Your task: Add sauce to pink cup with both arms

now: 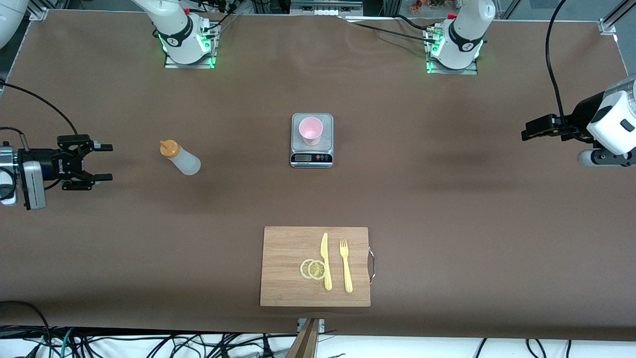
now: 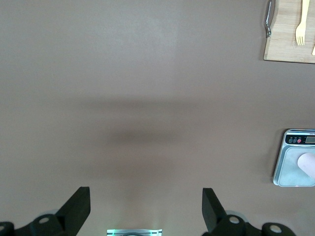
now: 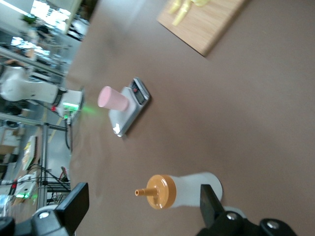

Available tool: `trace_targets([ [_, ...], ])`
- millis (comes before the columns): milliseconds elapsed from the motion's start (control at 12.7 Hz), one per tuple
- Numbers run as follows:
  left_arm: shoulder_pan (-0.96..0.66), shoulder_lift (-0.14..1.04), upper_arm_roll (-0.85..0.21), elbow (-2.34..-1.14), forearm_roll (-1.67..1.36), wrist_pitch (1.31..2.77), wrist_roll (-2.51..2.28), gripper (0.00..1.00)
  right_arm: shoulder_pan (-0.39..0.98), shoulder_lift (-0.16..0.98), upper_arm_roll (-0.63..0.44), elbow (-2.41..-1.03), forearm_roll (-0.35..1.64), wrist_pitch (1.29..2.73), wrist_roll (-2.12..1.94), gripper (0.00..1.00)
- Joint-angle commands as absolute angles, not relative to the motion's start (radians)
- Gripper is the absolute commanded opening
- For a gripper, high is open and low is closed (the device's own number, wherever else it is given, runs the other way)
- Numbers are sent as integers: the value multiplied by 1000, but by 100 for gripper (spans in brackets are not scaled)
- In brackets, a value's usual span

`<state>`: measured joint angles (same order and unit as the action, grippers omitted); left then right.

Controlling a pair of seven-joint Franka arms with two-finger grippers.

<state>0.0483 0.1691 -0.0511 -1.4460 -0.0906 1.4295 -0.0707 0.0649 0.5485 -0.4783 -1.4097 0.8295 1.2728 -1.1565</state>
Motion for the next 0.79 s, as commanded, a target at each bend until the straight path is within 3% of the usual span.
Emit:
trace_targets([
  [0, 51, 176, -51, -1427, -84, 1427, -48, 100, 72, 405, -369, -1443, 619, 1373, -895, 100],
  [472, 51, 178, -51, -1427, -84, 1427, -48, 100, 64, 132, -178, -1644, 177, 1528, -518, 100],
  [708, 51, 178, -51, -1427, -84, 1427, -48, 100, 26, 59, -85, -1687, 3, 1513, -266, 100],
])
